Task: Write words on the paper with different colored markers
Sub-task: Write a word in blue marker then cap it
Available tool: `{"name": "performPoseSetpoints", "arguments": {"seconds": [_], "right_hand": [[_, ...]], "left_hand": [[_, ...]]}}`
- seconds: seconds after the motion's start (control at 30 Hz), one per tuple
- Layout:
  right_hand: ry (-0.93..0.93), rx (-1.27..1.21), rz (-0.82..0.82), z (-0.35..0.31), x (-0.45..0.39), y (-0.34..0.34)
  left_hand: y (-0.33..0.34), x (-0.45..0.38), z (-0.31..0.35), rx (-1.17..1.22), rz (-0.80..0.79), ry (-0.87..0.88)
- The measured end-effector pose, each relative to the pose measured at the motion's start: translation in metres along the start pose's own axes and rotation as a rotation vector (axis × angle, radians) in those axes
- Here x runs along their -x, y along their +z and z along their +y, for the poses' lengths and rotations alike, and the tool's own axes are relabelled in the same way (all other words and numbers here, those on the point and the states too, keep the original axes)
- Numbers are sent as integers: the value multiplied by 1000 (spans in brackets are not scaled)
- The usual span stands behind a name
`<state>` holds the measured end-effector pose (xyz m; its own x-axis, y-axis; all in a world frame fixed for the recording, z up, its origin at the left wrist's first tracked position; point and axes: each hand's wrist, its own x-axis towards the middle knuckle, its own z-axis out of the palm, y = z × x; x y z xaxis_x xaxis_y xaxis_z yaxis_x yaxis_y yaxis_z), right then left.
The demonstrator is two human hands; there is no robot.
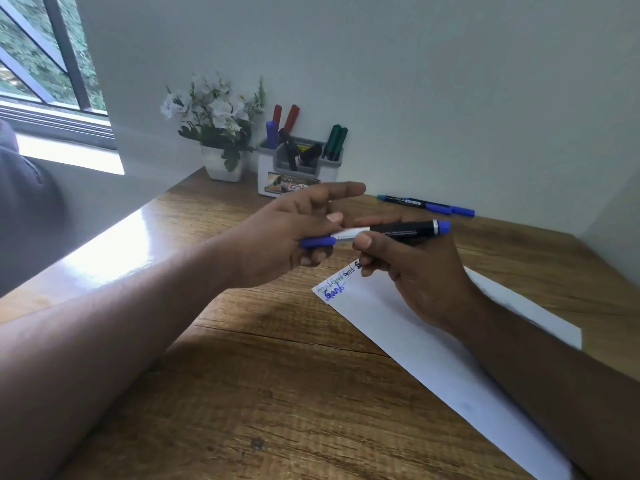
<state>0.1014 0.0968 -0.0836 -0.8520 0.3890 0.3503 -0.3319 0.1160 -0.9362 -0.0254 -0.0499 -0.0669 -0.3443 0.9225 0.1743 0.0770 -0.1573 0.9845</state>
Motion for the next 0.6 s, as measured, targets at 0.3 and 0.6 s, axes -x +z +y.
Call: {"name": "performPoseSetpoints", "arguments": {"seconds": [0.3,0.6], "right_hand": [[-101,106,23,1,4,9],[-77,137,-68,-5,-4,1]], "left_hand": [[16,-8,-9,231,146,-26],[20,-12,-9,409,159,-46]]}}
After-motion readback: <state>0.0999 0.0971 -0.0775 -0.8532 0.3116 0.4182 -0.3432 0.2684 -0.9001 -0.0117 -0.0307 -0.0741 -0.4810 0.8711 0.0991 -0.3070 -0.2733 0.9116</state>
